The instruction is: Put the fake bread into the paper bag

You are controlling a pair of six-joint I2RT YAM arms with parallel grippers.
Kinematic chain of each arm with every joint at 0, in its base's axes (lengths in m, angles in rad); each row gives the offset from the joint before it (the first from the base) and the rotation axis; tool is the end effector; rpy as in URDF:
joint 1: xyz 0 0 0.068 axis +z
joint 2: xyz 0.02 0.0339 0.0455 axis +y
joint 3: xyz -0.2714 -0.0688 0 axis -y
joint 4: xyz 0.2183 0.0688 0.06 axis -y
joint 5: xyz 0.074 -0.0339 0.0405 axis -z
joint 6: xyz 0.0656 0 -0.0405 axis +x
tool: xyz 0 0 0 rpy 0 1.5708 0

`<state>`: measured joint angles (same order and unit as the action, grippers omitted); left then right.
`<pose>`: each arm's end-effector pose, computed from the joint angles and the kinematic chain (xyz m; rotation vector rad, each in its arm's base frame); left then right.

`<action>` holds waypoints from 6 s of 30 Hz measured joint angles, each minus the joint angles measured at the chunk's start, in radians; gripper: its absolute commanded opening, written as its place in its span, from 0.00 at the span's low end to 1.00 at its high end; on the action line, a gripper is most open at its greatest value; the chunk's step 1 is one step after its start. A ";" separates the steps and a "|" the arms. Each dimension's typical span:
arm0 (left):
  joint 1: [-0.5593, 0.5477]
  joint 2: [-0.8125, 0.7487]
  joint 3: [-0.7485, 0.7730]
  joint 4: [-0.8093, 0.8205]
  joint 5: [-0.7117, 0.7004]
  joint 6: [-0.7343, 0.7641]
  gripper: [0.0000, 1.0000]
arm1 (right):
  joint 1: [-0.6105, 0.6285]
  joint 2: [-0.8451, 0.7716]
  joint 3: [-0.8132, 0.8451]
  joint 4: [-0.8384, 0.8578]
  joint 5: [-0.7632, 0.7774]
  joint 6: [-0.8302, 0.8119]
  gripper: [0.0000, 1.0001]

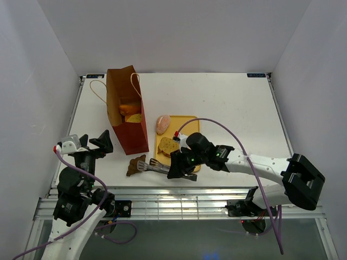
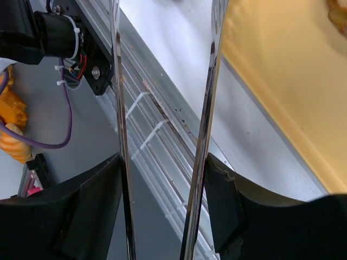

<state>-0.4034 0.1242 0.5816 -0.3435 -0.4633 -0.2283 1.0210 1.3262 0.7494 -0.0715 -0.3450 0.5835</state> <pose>0.0592 0.0066 0.3124 -0.2503 1.4499 -0.1763 0.1264 0.2488 0.2261 -0.7459 2.3683 1.1835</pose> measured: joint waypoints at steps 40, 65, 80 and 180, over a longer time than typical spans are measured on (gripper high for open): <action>-0.011 -0.016 -0.003 0.000 0.000 0.000 0.98 | 0.022 0.210 0.154 -0.022 -0.040 -0.024 0.64; -0.013 -0.017 -0.004 0.000 0.000 0.000 0.98 | 0.050 0.225 0.263 -0.183 0.021 -0.100 0.24; -0.013 -0.017 -0.004 0.000 0.000 0.000 0.98 | 0.046 0.045 0.263 -0.229 0.064 -0.119 0.23; -0.013 -0.018 -0.004 -0.001 -0.053 -0.001 0.98 | -0.282 -0.557 -0.101 -0.250 0.718 -0.357 0.61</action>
<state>-0.4164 0.1062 0.5777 -0.3443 -0.5167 -0.2291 0.7387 0.7696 0.6479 -0.3218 0.3729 0.2268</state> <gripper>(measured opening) 0.979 0.606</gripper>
